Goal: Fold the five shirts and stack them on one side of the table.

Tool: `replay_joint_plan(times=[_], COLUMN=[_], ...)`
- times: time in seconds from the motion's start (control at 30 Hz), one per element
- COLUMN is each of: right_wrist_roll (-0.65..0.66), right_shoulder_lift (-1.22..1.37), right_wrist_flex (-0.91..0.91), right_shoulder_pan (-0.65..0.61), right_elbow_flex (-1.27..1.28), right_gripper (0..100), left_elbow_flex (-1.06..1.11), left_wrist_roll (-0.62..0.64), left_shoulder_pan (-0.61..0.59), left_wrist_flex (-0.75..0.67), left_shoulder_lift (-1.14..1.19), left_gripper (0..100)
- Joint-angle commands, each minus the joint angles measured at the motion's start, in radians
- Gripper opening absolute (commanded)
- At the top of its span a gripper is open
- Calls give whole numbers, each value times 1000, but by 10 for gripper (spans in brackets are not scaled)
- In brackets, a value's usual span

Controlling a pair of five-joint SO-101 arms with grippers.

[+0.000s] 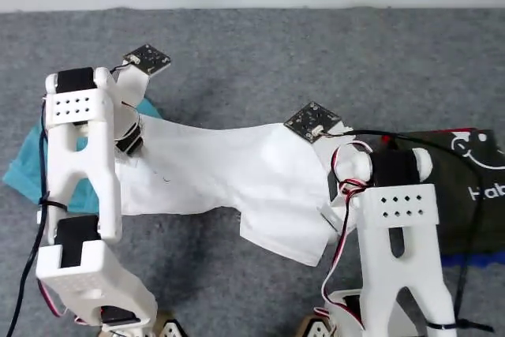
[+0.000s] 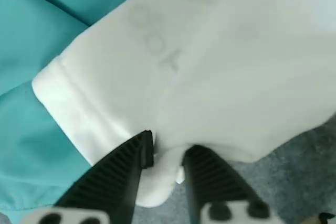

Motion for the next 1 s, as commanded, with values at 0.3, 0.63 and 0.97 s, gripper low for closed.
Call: replay_joint_plan(times=[0.3, 0.63, 0.97], right_wrist_roll=[-2, -249, -247], right_shoulder_lift=[-10, 260, 509], right_wrist_flex=[-245, -763, -943], right_shoulder_pan=[76, 114, 120], right_elbow_flex=[-9, 106, 106], right_gripper=[180, 180, 180], left_elbow_flex=[-47, -177, -209], left_wrist_roll=[-12, -6, -3], left_shoulder_pan=[-2, -11, 14], left_wrist_flex=[5, 81, 83], left_shoulder_lift=[-66, -64, -64], left_gripper=[152, 152, 152])
